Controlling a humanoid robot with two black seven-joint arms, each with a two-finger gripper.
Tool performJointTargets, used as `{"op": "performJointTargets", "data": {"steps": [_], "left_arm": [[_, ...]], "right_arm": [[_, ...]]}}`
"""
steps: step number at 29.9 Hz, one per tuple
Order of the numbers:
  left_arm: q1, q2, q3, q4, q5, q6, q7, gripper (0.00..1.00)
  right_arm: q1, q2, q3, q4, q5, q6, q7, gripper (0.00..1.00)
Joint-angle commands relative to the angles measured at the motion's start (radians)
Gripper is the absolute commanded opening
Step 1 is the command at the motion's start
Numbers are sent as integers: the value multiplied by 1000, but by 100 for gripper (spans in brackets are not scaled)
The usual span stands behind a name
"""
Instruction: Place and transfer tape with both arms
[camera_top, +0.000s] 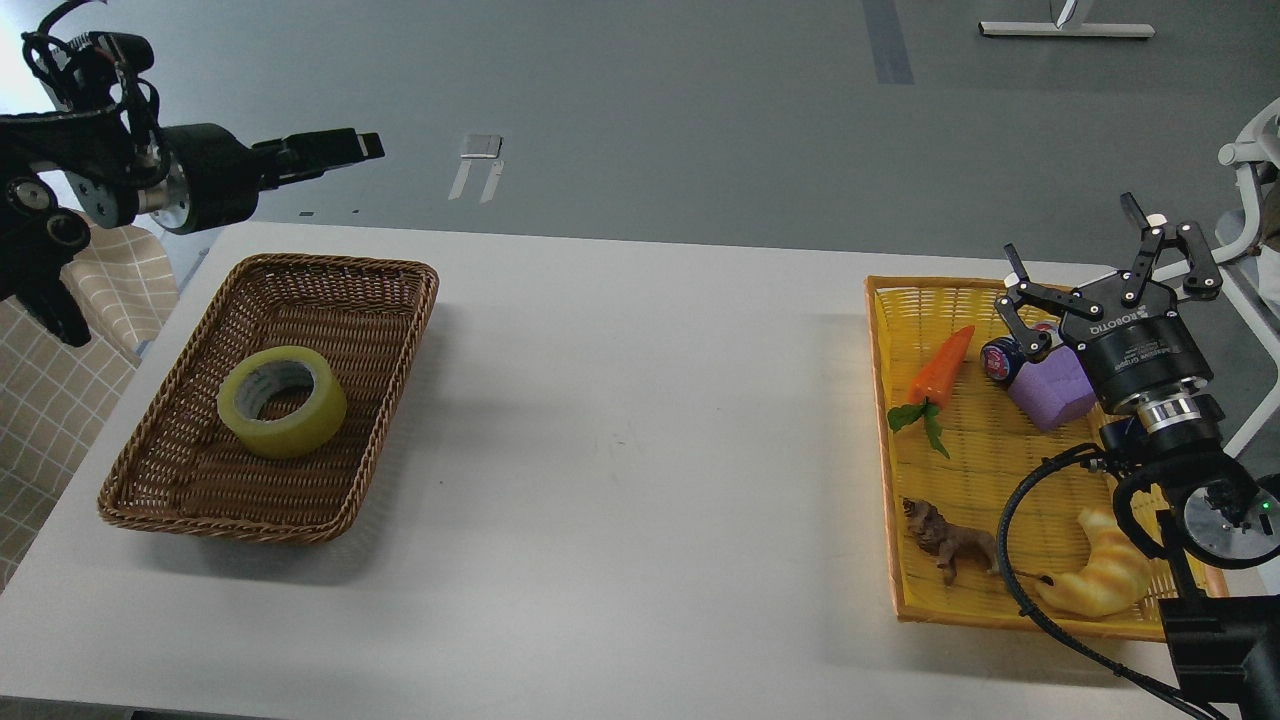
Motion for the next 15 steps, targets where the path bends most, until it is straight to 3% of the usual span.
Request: {"op": "performJointTargets", "data": {"steps": [1, 8, 15], "left_arm": [[-43, -53, -8, -2, -240, 2, 0, 97], [-44, -127, -135, 0, -493, -18, 0, 97], [52, -219, -374, -3, -691, -87, -1, 98]], "right_arm": [[12, 0, 3, 5, 0, 0, 1, 100], [17, -1, 6, 24, 0, 0, 6, 100], [69, -23, 6, 55, -2, 0, -3, 100]]}}
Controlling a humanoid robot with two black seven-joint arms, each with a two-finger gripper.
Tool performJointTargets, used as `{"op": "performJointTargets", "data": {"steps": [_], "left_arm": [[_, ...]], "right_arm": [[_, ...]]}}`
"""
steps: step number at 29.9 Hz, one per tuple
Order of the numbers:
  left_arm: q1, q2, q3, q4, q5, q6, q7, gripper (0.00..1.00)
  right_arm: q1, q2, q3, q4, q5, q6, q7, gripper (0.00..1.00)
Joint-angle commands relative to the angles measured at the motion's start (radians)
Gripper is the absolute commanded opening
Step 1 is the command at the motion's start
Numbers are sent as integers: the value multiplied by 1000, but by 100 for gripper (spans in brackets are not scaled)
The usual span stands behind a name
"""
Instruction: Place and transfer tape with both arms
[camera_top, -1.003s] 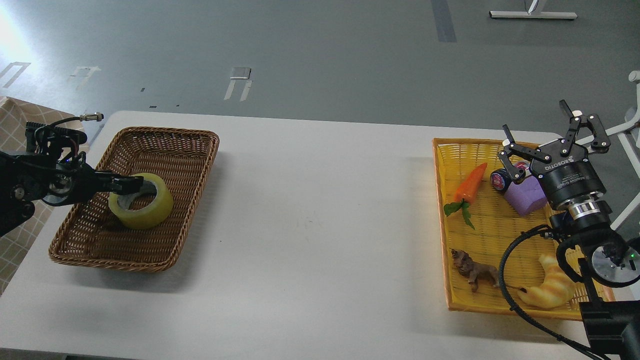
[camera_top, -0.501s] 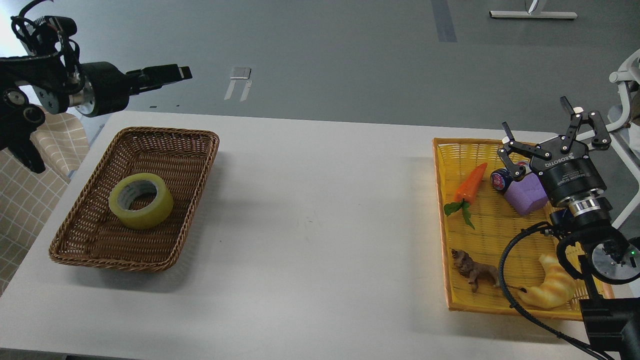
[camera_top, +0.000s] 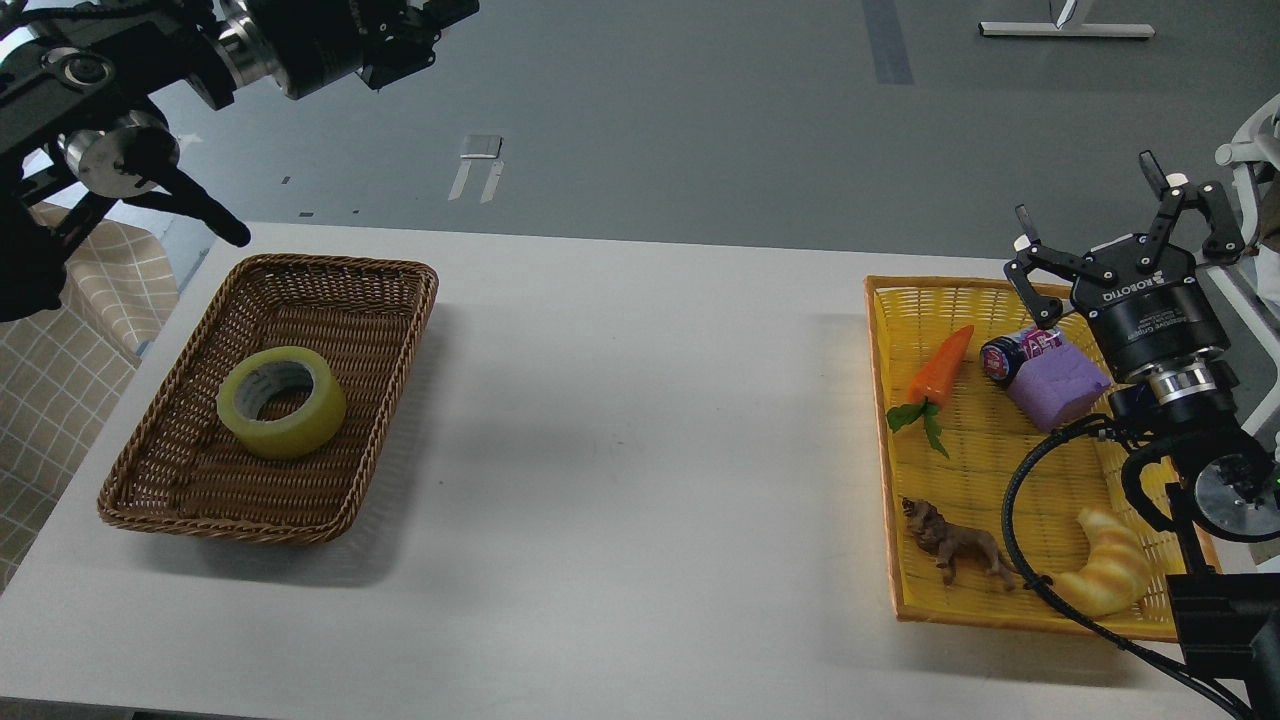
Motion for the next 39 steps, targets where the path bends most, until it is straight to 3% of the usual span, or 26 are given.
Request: {"op": "performJointTargets", "data": {"steps": [1, 10, 15, 23, 39], "left_arm": [[62, -51, -133, -3, -86, -33, -2, 98], [248, -147, -320, -7, -99, -69, -2, 98], [383, -231, -516, -18, -115, -69, 1, 98], [461, -295, -555, -18, -115, -69, 0, 98], [527, -389, -574, -16, -116, -69, 0, 98]], "right_arm": [[30, -9, -6, 9, -3, 0, -2, 100], [118, -18, -16, -20, -44, 0, -3, 100], [214, -24, -76, -114, -90, 0, -3, 100], [316, -10, -90, -238, -89, 0, -3, 100], [294, 34, -162, -246, -83, 0, 7, 100]]}}
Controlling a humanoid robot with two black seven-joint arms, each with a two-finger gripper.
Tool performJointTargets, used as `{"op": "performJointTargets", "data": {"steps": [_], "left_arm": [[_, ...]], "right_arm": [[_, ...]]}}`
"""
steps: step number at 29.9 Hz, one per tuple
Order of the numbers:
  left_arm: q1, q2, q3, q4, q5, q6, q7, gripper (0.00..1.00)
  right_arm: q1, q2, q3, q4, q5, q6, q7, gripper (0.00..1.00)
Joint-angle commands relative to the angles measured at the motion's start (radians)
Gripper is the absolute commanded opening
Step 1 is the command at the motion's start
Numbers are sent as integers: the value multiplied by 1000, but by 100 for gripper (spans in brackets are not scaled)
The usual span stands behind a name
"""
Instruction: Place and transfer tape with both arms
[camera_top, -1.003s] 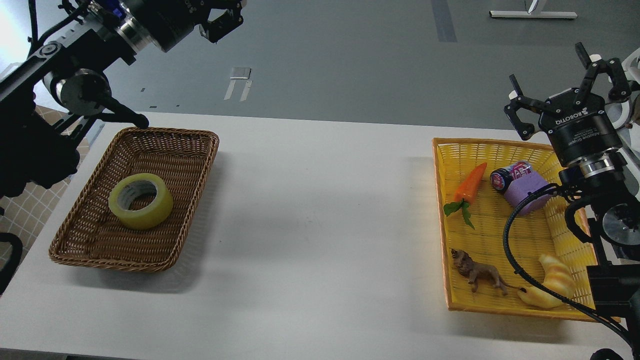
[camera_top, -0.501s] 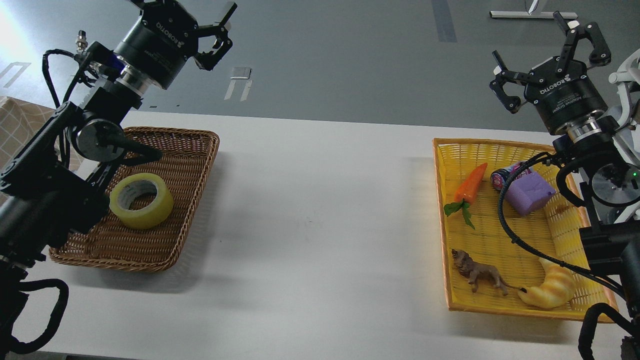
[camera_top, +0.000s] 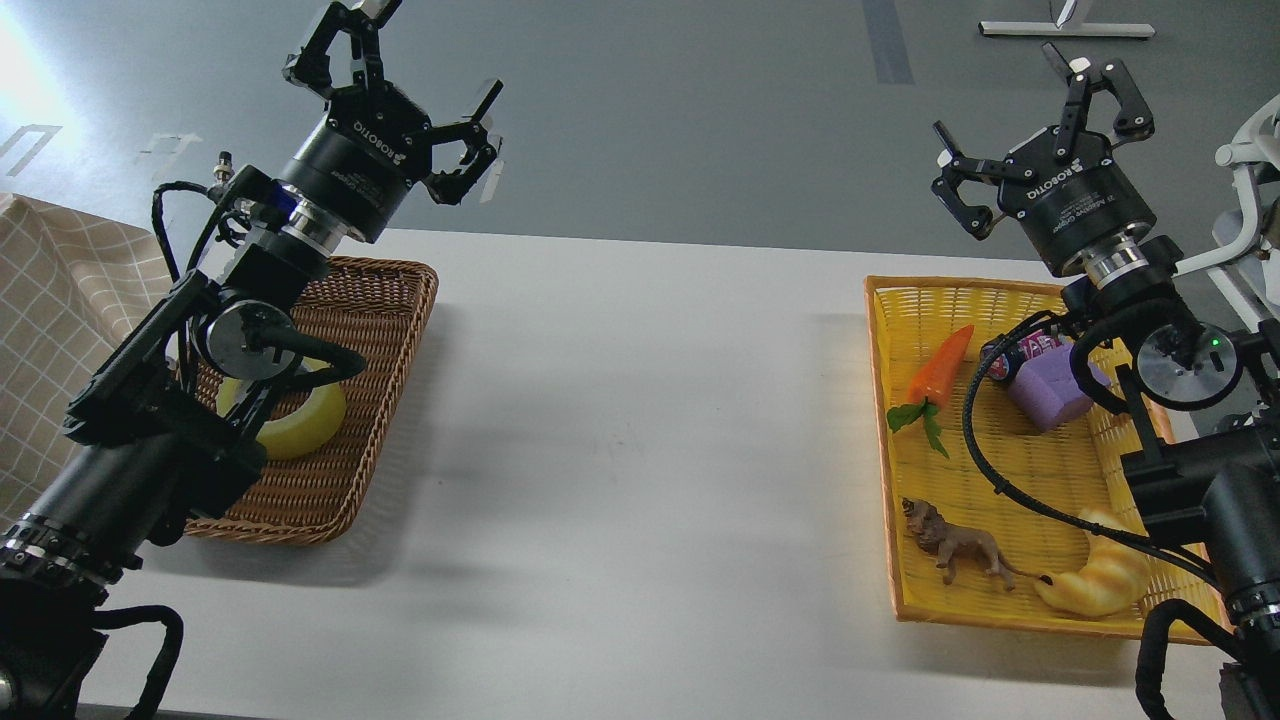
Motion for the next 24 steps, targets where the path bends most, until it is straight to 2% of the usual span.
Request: {"op": "performJointTargets", "data": {"steps": [1, 24], "left_arm": [[0, -14, 1, 3, -1, 0, 1, 98], [-1, -46, 0, 9, -23, 0, 2, 98]], "right_arm": [[-4, 21, 2, 2, -2, 0, 0, 100], [-5, 24, 3, 42, 3, 0, 2, 100]]}}
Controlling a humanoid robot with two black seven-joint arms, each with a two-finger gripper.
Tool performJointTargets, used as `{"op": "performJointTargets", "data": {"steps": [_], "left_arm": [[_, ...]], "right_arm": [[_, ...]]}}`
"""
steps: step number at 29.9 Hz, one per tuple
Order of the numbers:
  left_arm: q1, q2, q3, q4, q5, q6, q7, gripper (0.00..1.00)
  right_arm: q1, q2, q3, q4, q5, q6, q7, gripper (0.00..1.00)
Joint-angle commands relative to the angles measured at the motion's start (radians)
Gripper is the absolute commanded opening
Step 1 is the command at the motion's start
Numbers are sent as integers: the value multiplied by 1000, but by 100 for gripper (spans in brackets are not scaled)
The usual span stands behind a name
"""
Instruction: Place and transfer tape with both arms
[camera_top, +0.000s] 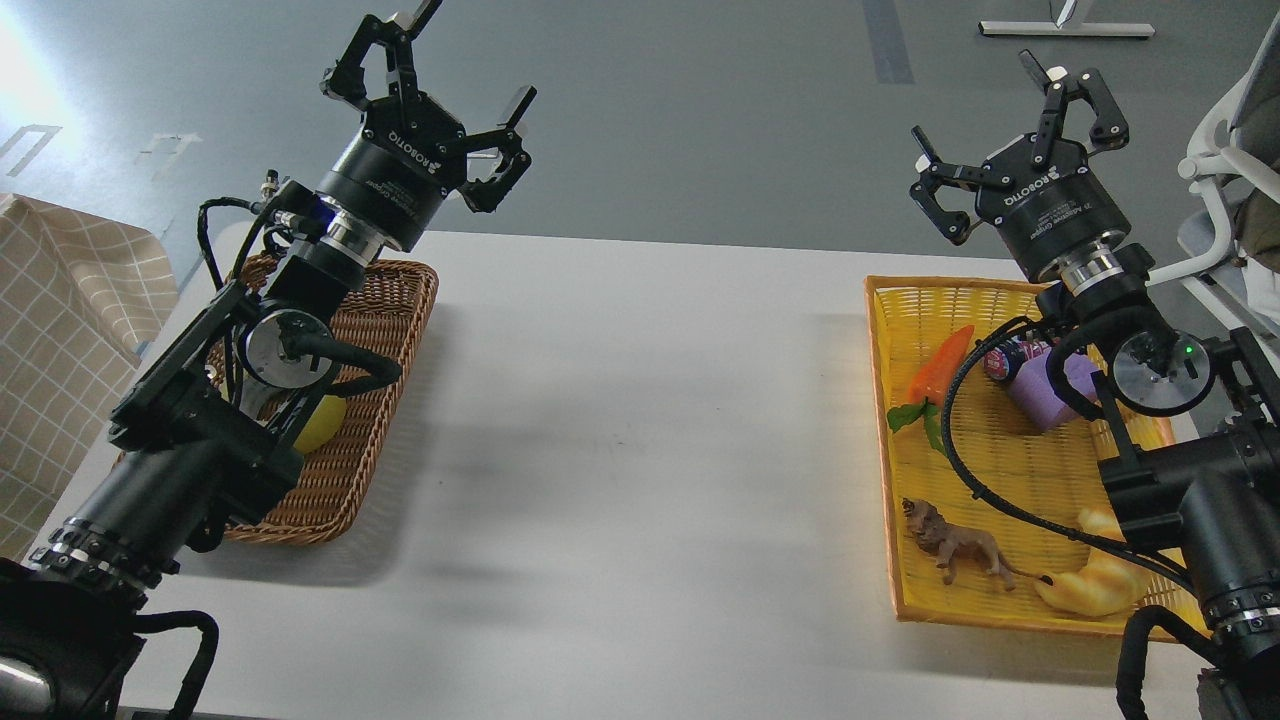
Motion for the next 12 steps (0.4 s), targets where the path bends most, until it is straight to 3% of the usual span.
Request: {"op": "performJointTargets", "data": {"steps": [1, 12], "left_arm": [[0, 1, 0, 1, 0, 0, 2, 98], [1, 1, -1, 7, -2, 0, 0, 98]], "right_arm": [[-4, -2, -3, 28, 0, 0, 0, 100], [-13, -8, -10, 77, -3, 0, -3, 100]]}}
